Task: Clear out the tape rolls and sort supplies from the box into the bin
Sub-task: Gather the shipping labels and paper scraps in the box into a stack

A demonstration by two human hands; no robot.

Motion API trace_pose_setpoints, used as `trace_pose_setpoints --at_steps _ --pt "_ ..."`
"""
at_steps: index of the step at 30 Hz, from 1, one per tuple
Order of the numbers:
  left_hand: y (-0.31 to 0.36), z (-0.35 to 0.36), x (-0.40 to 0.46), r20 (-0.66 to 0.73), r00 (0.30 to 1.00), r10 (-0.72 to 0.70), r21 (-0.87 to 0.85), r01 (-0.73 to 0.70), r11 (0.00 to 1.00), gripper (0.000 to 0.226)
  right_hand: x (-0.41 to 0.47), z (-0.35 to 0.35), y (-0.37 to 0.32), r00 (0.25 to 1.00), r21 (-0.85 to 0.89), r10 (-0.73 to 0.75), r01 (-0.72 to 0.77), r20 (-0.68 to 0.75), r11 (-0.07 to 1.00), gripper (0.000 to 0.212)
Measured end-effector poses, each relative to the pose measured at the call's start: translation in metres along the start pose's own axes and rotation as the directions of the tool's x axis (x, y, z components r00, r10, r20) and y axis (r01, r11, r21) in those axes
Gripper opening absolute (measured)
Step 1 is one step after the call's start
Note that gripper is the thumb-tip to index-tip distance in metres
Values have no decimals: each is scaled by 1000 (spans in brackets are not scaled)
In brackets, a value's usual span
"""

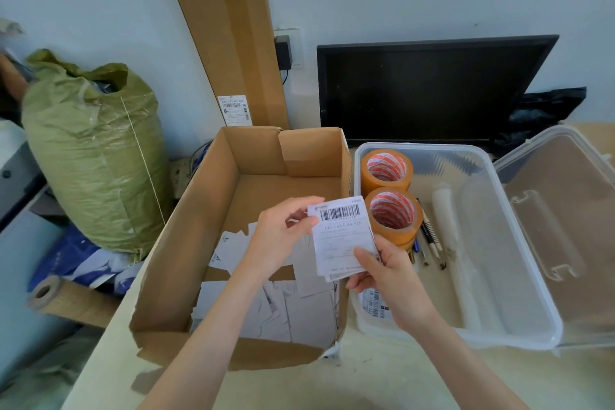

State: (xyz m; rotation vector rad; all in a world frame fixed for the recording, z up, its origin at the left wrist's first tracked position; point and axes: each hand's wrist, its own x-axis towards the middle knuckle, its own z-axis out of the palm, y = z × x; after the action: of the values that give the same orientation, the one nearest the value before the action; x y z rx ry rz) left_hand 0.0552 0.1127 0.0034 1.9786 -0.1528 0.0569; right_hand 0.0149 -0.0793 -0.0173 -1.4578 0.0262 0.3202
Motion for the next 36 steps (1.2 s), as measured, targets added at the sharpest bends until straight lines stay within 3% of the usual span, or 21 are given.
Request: trace_pose_setpoints --at_steps 3,5,6,8,10,12,17,23,27,30,33,36 --pt "-31 -5 10 -194 973 -127 -24 125 992 21 0 -1 1 1000 3 5 -5 0 1000 22" --pt "-69 -9 17 -262 937 -230 150 275 950 27 0 -2 1 1000 8 6 -6 0 1000 23" --pt "-89 -12 19 -248 918 -309 268 372 889 37 1 -2 1 1000 9 6 -6 1 1000 23" --pt "-127 -16 15 -155 836 -526 552 515 656 65 1 -1 1 1000 5 11 -11 2 1000 23" --pt "-152 -20 6 -69 726 -684 775 471 421 87 1 -1 0 1000 5 17 -17 0 1000 23" --pt "-167 -22 -1 -12 655 -755 830 428 357 95 1 -1 0 1000 6 22 -22 0 1000 24" --pt "-169 -22 2 -164 753 -638 803 477 357 66 1 -1 1 1000 12 29 -29 -5 1000 25" --pt "-167 -25 8 -125 799 -588 900 341 273 44 1 -1 0 999 6 38 -38 -4 999 26" --pt "-172 -22 -1 -83 879 -470 968 183 171 59 0 -1 -1 999 13 41 -41 -4 999 27" --pt "-171 -32 -4 -121 897 -425 929 253 269 43 1 -1 -1 999 11 43 -43 -7 999 26" --pt "-162 -43 -2 -227 871 -435 741 445 504 20 0 -1 -2 999 15 45 -45 -12 999 26" --pt "-132 -40 -6 -336 877 -344 476 473 741 12 0 0 -2 999 23 38 -37 -25 999 25"
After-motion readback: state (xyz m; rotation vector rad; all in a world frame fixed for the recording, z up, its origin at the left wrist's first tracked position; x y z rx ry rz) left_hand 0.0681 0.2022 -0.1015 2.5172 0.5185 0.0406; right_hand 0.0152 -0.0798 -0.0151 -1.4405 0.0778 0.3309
